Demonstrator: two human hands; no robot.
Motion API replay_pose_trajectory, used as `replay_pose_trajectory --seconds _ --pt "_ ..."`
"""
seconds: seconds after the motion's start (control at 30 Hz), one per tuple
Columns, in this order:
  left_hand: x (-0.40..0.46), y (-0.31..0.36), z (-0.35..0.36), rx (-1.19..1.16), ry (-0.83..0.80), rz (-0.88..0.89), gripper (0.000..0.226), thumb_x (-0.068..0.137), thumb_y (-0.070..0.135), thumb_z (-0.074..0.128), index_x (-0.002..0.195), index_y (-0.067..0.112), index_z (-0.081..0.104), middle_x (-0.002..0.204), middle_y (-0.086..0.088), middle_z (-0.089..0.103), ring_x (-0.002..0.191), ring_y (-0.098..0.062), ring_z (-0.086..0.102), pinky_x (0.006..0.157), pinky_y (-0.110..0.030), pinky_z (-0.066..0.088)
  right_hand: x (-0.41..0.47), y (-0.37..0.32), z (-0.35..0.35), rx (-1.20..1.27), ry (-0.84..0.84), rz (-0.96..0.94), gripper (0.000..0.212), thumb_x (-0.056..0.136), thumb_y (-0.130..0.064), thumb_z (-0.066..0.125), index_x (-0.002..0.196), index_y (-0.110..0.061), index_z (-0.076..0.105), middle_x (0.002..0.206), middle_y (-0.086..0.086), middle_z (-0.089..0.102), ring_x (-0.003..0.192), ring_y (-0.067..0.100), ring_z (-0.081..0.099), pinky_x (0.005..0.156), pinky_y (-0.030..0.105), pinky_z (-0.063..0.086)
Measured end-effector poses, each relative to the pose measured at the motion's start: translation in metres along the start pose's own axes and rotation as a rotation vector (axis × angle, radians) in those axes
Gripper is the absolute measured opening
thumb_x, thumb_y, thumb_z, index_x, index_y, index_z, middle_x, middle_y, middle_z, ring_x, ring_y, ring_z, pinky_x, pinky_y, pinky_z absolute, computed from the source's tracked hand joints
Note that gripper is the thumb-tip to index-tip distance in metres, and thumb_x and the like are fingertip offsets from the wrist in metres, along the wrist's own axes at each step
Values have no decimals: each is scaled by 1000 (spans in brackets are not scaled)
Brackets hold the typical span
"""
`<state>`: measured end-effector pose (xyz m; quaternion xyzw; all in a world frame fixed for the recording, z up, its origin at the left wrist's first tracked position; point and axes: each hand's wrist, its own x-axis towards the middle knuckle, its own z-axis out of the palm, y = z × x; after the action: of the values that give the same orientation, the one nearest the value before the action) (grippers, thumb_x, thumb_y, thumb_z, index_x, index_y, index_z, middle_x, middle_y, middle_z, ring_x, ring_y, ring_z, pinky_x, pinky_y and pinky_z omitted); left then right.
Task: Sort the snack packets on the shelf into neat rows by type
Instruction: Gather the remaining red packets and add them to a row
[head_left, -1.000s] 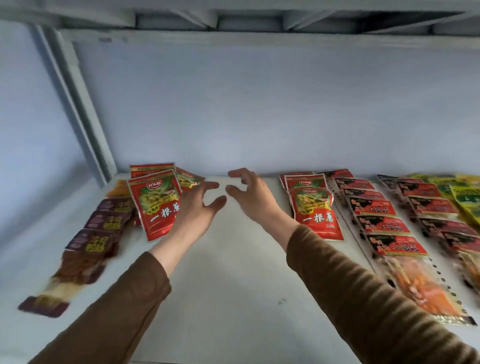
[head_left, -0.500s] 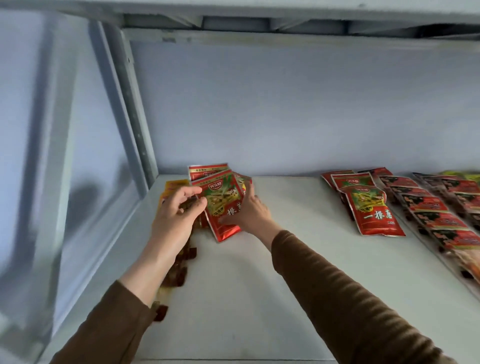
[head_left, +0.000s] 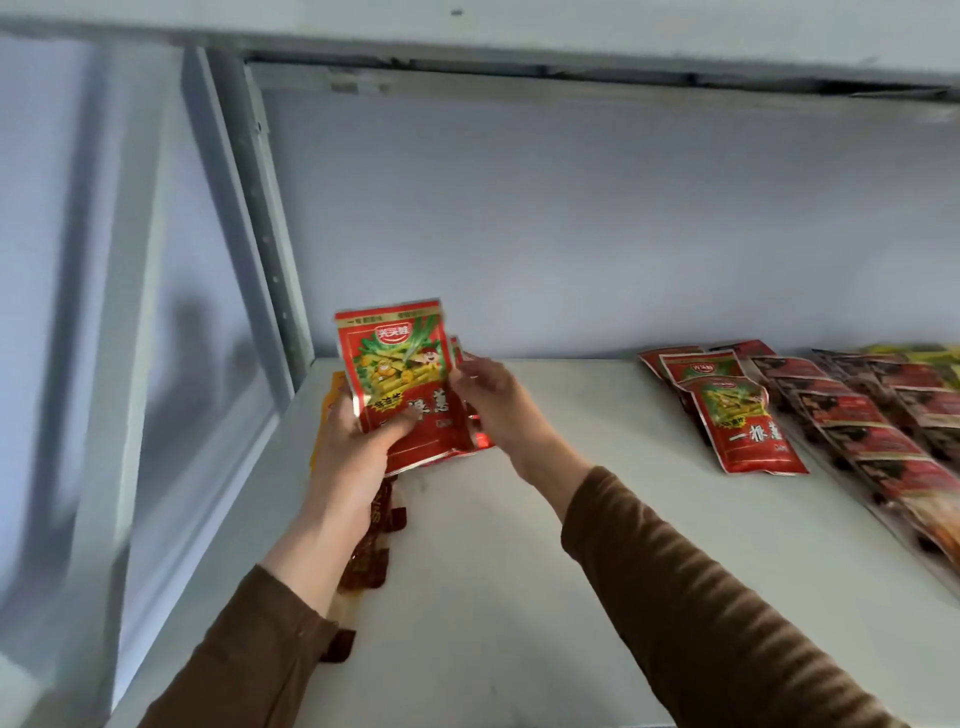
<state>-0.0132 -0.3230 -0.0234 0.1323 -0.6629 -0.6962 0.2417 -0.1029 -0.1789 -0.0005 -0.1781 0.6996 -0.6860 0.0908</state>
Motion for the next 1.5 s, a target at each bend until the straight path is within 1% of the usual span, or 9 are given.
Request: replay_pose_trajectory --seconds 0.13,0.43,0.77,0.9,1.07,1.2,1.27,1.4,1.5 --pt "3 -1 -18 -95 93 -22 46 80 24 85 117 37 63 104 18 77 88 -2 75 70 -24 53 28 10 -28 -442 288 65 33 94 -34 62 122 -17 56 111 3 68 91 21 67 77 36 55" --pt "-4 -2 -13 -79 114 -61 45 79 27 86 114 40 61 100 24 75 84 4 73 69 -23 50 49 33 2 -698 129 95 96 75 -47 82 147 -17 26 138 8 49 126 29 50 104 49 47" --pt "-11 -1 -6 -70 42 -94 42 76 41 84 114 35 68 99 16 78 86 -5 76 71 -25 52 32 8 -19 65 48 229 23 88 -22 75 106 -12 67 99 10 77 88 30 75 81 45 61" --pt "-11 2 4 -82 -50 -124 44 77 45 82 118 32 68 108 9 78 94 -14 77 83 -37 57 16 -18 -29 284 -20 106 30 96 -32 64 115 -8 65 104 9 77 92 26 75 76 38 60" --pt "-11 9 19 13 -60 -51 64 76 45 84 126 28 48 117 7 70 89 -5 75 63 -21 59 -2 -32 -31 290 -21 49 37 101 -45 52 118 -15 65 110 5 76 99 26 74 90 44 57" --pt "-13 14 31 78 -231 -52 61 79 43 81 129 46 45 123 13 69 106 -13 72 91 -42 58 -12 -34 -42 352 -12 104 40 100 -48 51 117 -16 66 108 6 76 97 28 74 82 44 60" --pt "-19 15 42 83 -281 -35 50 82 39 81 118 57 51 118 17 71 105 -9 71 91 -39 57 -17 -31 -50 380 2 129 46 99 -51 51 121 -12 65 110 10 75 100 31 73 85 46 60" --pt "-32 13 80 29 -295 -3 56 84 25 82 126 47 52 110 23 73 95 1 72 74 -23 57 -36 -31 -80 326 32 97 60 87 -64 56 122 -16 64 106 6 77 94 26 75 71 34 62" --pt "-47 5 120 -40 -351 -53 58 85 15 80 125 43 51 111 17 75 97 -3 73 83 -31 59 -56 -27 -117 140 92 47 50 88 -50 66 128 -22 54 114 3 75 95 22 75 76 34 62"
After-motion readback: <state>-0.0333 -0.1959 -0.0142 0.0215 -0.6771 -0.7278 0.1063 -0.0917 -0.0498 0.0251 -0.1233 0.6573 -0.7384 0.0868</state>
